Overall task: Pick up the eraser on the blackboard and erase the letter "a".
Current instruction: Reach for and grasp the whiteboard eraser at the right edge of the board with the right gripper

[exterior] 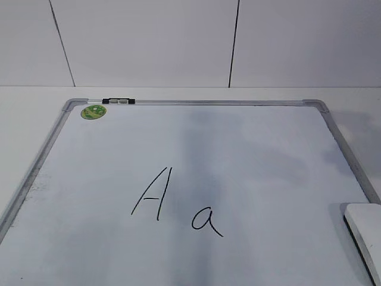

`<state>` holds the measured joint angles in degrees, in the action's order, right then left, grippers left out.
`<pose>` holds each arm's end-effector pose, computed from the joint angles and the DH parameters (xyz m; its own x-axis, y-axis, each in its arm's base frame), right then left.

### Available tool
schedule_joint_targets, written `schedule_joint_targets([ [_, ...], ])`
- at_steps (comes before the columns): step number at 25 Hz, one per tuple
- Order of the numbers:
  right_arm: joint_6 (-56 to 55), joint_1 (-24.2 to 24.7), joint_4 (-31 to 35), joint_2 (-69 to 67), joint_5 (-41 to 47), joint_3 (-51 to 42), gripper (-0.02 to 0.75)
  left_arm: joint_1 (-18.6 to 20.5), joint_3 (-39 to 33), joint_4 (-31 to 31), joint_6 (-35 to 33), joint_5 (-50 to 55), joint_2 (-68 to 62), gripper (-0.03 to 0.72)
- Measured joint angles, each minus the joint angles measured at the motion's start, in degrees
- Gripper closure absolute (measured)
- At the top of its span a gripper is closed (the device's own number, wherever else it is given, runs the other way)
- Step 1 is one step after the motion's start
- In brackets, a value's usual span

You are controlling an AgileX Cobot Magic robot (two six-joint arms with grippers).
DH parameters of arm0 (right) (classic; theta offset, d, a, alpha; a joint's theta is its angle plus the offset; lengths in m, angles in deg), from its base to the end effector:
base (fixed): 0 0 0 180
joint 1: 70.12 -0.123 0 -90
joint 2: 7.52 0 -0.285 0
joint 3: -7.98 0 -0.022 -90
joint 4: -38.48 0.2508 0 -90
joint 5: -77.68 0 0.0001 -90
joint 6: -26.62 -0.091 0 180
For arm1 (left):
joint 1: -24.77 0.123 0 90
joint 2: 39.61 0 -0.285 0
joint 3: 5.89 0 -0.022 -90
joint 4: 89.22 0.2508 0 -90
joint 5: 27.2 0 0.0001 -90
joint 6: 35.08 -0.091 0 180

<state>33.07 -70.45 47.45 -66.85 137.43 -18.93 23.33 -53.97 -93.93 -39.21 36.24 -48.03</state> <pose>0.1541 0.0132 0.3320 -0.8227 -0.0377 -0.5672 -0.1090 0.9897 0.0925 -0.0064 -0.0065 0.2762 -0.4943 0.0476 -0.8680 0.1062 0.9943 -0.0060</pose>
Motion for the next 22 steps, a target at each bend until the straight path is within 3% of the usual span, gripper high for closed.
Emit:
schedule_joint_targets([
  [11, 0.00, 0.00, 2.75, -8.85, 2.00, 0.27, 0.196, 0.00, 0.00, 0.00, 0.00, 0.00, 0.00, 0.453],
  [16, 0.00, 0.00, 1.06, -9.32, 2.22, 0.37, 0.083, 0.00, 0.00, 0.00, 0.00, 0.00, 0.00, 0.453],
  [22, 0.00, 0.00, 0.49, -11.55, 4.39, 0.37, 0.060, 0.00, 0.00, 0.00, 0.00, 0.00, 0.00, 0.454],
])
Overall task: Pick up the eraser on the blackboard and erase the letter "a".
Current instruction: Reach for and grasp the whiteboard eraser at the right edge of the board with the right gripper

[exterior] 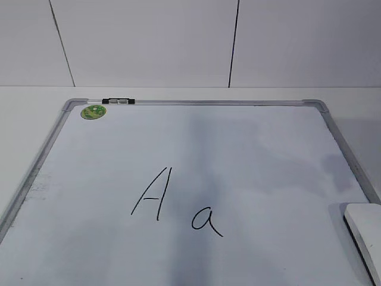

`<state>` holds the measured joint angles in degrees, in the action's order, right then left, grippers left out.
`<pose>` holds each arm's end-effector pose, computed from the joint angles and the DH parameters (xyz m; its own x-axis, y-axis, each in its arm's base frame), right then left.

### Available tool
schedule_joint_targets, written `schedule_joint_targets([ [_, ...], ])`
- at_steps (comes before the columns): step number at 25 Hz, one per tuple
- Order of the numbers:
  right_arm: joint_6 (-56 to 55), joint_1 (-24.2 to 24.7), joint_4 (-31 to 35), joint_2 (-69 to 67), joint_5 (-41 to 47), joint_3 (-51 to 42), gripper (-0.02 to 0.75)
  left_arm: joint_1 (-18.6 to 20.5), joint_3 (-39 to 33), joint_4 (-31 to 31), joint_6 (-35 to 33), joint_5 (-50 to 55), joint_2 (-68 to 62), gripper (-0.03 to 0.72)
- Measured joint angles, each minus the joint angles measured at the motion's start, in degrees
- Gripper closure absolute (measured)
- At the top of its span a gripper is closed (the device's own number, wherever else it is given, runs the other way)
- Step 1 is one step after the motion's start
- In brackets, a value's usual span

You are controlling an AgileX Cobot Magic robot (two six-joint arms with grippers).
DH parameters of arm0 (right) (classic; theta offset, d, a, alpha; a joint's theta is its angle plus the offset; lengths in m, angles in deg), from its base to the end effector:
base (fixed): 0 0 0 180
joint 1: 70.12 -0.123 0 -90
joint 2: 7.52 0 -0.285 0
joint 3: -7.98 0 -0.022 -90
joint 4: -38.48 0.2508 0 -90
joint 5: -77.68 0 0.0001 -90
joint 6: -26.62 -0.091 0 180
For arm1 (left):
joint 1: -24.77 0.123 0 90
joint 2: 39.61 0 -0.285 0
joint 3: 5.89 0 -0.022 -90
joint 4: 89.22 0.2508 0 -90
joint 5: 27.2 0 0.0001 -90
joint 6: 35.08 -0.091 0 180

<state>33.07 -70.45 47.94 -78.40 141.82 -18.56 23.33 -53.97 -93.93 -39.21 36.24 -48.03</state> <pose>0.1869 0.0145 0.2965 -0.9440 -0.0450 -0.3268 -0.0911 0.9877 0.1271 -0.0064 -0.0065 0.2762 -0.4943 0.0476 -0.8680 0.1062 0.9943 -0.0060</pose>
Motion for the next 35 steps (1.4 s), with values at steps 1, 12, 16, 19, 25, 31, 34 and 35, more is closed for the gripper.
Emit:
schedule_joint_targets([
  [1, 0.00, 0.00, -0.25, -0.57, 0.24, 0.00, 0.059, 0.00, 0.00, 0.00, 0.00, 0.00, 0.00, 0.454],
  [12, -2.26, -0.91, -3.82, -6.90, 1.58, 0.00, 0.060, 0.00, 0.00, 0.00, 0.00, 0.00, 0.00, 0.453],
  [16, -6.44, -5.53, -7.47, -9.71, 1.39, 0.00, 0.061, 0.00, 0.00, 0.00, 0.00, 0.00, 0.00, 0.453],
  [19, -12.46, -9.51, -11.35, -11.04, 0.79, 0.00, 0.062, 0.00, 0.00, 0.00, 0.00, 0.00, 0.00, 0.453],
  [25, -21.06, -13.13, -14.45, -11.22, -2.70, -2.65, 0.062, 0.00, 0.00, 0.00, 0.00, 0.00, 0.00, 0.453],
  [31, -22.58, -13.26, -13.47, -11.22, -6.47, -7.92, 0.062, 0.00, 0.00, 0.00, 0.00, 0.00, 0.00, 0.453],
  [34, -22.83, -13.26, -13.22, -11.22, -7.75, -9.30, 0.062, 0.00, 0.00, 0.00, 0.00, 0.00, 0.00, 0.453],
  [35, -22.83, -13.26, -13.22, -11.22, -8.02, -9.65, 0.063, 0.00, 0.00, 0.00, 0.00, 0.00, 0.00, 0.453],
])
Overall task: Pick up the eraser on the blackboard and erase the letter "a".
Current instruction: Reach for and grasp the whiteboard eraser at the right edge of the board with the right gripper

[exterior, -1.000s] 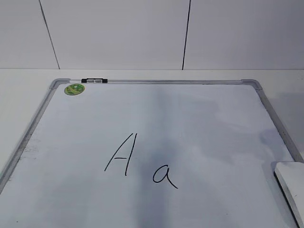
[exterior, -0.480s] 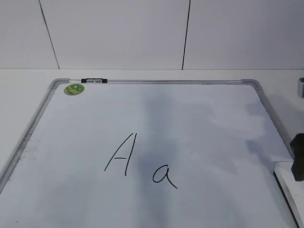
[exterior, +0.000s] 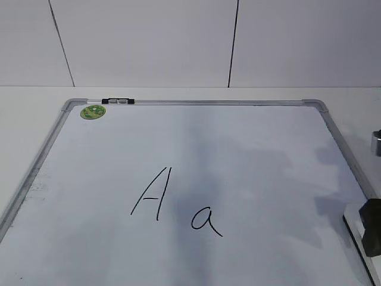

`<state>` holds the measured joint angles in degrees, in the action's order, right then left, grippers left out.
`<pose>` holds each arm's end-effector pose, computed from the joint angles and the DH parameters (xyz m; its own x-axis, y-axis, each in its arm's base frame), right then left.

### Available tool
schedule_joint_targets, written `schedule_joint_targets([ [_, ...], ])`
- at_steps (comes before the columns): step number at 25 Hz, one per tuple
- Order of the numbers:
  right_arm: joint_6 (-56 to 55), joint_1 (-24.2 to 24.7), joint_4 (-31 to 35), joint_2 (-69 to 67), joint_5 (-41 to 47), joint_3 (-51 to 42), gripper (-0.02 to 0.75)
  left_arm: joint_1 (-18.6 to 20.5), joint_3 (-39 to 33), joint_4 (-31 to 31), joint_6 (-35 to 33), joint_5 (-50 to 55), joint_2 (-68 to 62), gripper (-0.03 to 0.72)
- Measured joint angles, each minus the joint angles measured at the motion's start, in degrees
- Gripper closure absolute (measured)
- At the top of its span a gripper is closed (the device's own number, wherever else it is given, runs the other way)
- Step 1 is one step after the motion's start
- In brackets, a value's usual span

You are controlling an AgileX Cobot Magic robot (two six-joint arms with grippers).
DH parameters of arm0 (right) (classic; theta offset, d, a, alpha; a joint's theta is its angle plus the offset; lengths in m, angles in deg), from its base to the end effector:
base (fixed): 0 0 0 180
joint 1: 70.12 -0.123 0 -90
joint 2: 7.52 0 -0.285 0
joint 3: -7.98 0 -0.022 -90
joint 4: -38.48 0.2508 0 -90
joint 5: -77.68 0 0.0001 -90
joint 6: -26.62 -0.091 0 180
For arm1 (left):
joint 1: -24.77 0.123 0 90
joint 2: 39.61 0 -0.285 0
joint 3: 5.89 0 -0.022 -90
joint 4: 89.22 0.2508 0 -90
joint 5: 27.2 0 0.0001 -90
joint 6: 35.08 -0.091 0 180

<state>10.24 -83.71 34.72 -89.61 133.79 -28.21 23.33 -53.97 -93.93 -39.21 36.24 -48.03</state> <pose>0.1965 0.0424 0.2154 -0.9939 0.0131 -0.1091 0.0163 0.9995 -0.0281 -0.0064 -0.0065 0.2762 -0.4943 0.0476 -0.8680 0.1062 0.9943 -0.0060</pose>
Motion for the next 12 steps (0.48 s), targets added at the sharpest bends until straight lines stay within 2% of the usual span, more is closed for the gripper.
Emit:
schedule_joint_targets([
  [12, -1.69, 0.00, -1.89, 0.00, -2.30, -0.45, 0.063, 0.00, 0.00, 0.00, 0.00, 0.00, 0.00, 0.454],
])
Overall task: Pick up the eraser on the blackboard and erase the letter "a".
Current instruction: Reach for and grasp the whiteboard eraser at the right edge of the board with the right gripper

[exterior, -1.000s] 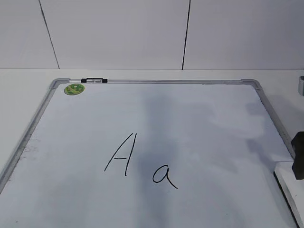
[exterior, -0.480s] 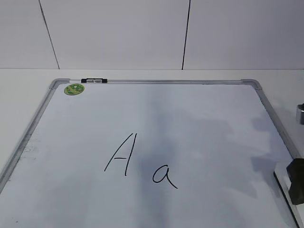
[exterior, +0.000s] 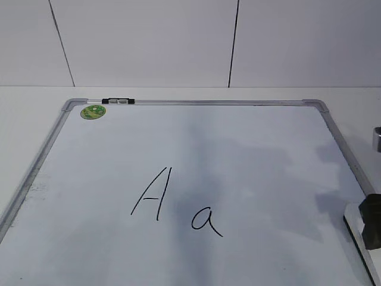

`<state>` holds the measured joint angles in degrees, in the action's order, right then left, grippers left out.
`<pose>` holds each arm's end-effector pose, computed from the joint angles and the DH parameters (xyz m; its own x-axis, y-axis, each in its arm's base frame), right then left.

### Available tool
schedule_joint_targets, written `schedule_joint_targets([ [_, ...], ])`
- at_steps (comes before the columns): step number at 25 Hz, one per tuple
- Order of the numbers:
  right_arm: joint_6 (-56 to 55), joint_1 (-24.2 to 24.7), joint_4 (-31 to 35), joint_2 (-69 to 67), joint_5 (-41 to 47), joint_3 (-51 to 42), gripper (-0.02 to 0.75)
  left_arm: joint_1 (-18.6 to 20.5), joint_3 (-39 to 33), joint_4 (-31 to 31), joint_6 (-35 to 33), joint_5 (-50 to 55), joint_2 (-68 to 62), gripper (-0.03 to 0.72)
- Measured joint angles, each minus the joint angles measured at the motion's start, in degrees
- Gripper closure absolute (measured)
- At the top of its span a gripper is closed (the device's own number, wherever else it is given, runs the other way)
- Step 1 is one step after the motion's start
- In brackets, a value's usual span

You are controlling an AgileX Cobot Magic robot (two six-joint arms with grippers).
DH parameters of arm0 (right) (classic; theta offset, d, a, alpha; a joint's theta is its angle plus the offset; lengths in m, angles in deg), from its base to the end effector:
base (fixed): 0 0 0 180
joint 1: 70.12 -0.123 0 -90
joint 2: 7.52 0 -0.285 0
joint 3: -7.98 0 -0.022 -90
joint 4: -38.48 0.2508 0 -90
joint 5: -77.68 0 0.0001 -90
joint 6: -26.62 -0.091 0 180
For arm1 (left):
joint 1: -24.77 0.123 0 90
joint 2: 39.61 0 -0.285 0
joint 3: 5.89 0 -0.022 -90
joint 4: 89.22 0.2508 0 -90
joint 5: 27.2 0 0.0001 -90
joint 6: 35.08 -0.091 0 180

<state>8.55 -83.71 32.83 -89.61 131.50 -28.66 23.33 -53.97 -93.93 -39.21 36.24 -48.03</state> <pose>0.1992 0.0407 0.2141 -0.9888 0.0217 -0.1477 0.0283 0.9987 -0.0426 -0.0064 -0.0065 0.2762 -0.4943 0.0476 -0.8680 0.1062 0.9943 -0.0060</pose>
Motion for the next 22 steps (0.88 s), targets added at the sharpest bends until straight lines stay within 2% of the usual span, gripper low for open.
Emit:
schedule_joint_targets([
  [22, -0.95, 0.99, -2.20, -5.01, -3.32, 0.00, 0.063, 0.00, 0.00, 0.00, 0.00, 0.00, 0.00, 0.453],
])
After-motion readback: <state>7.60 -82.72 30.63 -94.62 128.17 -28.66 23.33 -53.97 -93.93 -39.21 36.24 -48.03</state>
